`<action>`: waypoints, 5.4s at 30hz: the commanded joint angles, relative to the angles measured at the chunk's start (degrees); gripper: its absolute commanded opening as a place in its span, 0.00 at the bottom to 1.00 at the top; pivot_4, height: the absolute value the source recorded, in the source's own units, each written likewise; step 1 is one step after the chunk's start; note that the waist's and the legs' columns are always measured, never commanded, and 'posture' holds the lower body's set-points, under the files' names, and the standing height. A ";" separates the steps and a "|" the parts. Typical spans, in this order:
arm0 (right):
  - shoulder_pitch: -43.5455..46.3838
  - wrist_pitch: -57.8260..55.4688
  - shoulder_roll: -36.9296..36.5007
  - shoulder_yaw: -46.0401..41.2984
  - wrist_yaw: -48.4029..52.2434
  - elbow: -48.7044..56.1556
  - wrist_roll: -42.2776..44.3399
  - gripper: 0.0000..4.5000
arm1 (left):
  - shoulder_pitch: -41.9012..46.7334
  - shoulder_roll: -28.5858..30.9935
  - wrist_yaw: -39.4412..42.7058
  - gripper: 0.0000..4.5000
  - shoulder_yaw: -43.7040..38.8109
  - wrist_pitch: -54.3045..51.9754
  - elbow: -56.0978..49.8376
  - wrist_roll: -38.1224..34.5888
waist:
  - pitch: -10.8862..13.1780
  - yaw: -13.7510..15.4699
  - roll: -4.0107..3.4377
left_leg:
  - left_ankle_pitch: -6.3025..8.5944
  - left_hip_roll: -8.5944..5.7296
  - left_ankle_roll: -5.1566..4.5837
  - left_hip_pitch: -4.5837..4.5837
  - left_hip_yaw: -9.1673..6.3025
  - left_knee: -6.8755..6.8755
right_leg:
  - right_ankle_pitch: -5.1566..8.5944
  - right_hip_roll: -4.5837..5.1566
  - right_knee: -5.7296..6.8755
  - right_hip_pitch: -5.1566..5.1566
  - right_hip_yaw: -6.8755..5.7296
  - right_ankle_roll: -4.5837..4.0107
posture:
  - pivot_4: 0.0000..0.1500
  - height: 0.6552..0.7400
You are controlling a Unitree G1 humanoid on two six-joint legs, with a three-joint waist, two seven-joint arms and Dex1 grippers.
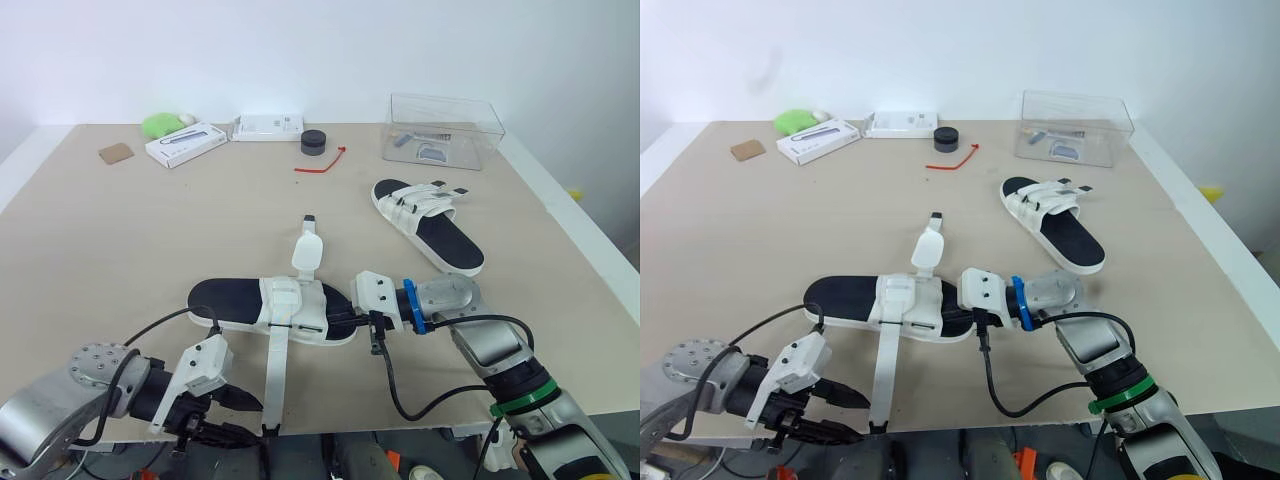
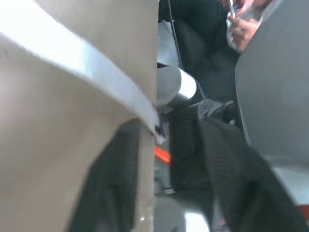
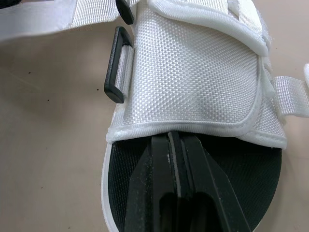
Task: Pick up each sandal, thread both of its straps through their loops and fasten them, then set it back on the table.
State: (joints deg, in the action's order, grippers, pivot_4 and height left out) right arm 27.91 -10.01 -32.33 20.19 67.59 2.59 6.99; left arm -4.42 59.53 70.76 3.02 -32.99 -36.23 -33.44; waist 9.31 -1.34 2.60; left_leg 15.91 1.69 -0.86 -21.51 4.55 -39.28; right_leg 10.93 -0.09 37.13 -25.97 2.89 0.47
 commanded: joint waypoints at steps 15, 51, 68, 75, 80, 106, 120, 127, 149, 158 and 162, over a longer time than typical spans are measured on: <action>1.16 -0.49 -0.27 0.96 1.90 -1.32 -0.94 0.00 | 19.76 -11.22 2.57 0.98 11.01 75.58 20.95 30.95 | -0.02 -0.05 -0.05 | 0.09 0.02 -0.10 0.05 0.20 0.03 | -0.04 0.03 -0.07 0.06 0.13 0.03 | 1.00 1.00; 0.96 0.23 -1.00 0.82 1.67 -1.54 -1.81 0.00 | 23.85 -22.18 -16.87 0.03 -0.95 0.11 20.96 -14.65 | -0.02 -0.01 -0.02 | 0.07 0.00 -0.11 0.08 0.19 -0.05 | -0.26 -0.08 -0.06 0.10 0.28 0.45 | 1.00 1.00; 0.14 0.43 -1.92 0.60 1.10 -0.50 -1.92 0.00 | 27.21 -27.74 -18.47 0.03 -4.22 -3.80 29.85 -11.94 | -0.03 0.01 -0.01 | 0.07 -0.08 -0.10 0.07 0.16 -0.07 | -0.25 -0.03 -0.06 0.14 0.29 0.41 | 1.00 1.00; -0.53 -0.22 -2.31 0.44 0.67 0.44 -1.61 0.00 | 27.73 -27.30 -16.12 0.03 -3.58 -3.11 32.65 -8.48 | -0.03 0.01 -0.01 | 0.07 -0.09 -0.10 0.07 0.15 -0.07 | -0.24 -0.01 -0.06 0.14 0.28 0.40 | 1.00 1.00; -0.90 -1.00 -2.37 0.49 0.35 1.28 -1.48 0.00 | 28.44 -27.92 -14.82 0.49 -3.68 -2.23 34.44 -6.51 | -0.03 0.01 -0.01 | 0.07 -0.10 -0.09 0.04 0.13 -0.07 | -0.23 0.00 -0.07 0.14 0.26 0.40 | 1.00 1.00; 0.04 -0.85 -2.10 0.90 0.30 0.36 -1.82 0.00 | 37.69 -29.58 -9.09 0.30 -3.71 -8.70 44.60 -5.78 | -0.03 0.00 0.01 | 0.08 -0.13 -0.09 -0.02 0.04 -0.08 | -0.25 0.01 -0.08 0.14 0.17 0.47 | 1.00 1.00; -0.84 -1.13 -2.70 0.67 -0.14 1.47 -1.87 0.00 | 43.92 -28.67 -2.74 0.01 1.76 -14.56 56.43 -0.04 | -0.03 0.00 0.02 | 0.08 -0.14 -0.09 -0.03 0.00 -0.08 | -0.23 -0.01 -0.08 0.14 0.15 0.45 | 1.00 1.00; -1.31 -1.35 -2.83 0.65 -0.45 1.98 -1.84 0.00 | 44.23 -29.21 -2.62 0.01 2.14 -14.17 57.62 2.25 | -0.03 0.00 0.02 | 0.08 -0.15 -0.09 -0.03 0.00 -0.08 | -0.22 0.01 -0.08 0.15 0.15 0.45 | 1.00 1.00; -0.10 1.08 -1.83 1.50 -0.53 -0.37 -2.66 0.00 | 57.24 -34.60 -12.13 0.98 -2.99 -23.32 71.76 3.86 | 0.06 -0.02 0.21 | 0.12 -0.17 -0.10 -0.09 -0.04 -0.12 | -0.26 0.02 -0.08 0.14 0.13 0.44 | 1.00 1.00; -0.24 0.74 -1.36 1.36 -0.99 -0.01 -2.83 0.00 | 65.93 -41.25 -10.00 0.98 -2.04 -17.61 85.71 8.03 | 0.06 -0.06 0.22 | 0.10 -0.23 -0.09 -0.08 -0.03 -0.16 | -0.29 -0.06 -0.08 0.15 0.14 0.47 | 1.00 1.00; -0.83 0.38 -1.66 1.00 -1.43 0.64 -2.87 0.00 | 69.74 -43.50 -8.34 0.98 -2.55 -15.76 91.20 9.29 | 0.06 -0.13 0.22 | 0.11 -0.24 -0.09 -0.08 -0.05 -0.15 | -0.28 -0.13 -0.08 0.14 0.15 0.46 | 1.00 1.00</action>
State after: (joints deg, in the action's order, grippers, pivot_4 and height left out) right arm 27.85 -8.66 -33.35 20.79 66.82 3.62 5.78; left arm 62.85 16.18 61.07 1.47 -49.95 53.79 -24.61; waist 9.37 -1.47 2.82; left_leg 16.02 1.45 -0.95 -21.59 4.50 -39.42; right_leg 10.65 -0.23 37.05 -25.84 3.04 0.93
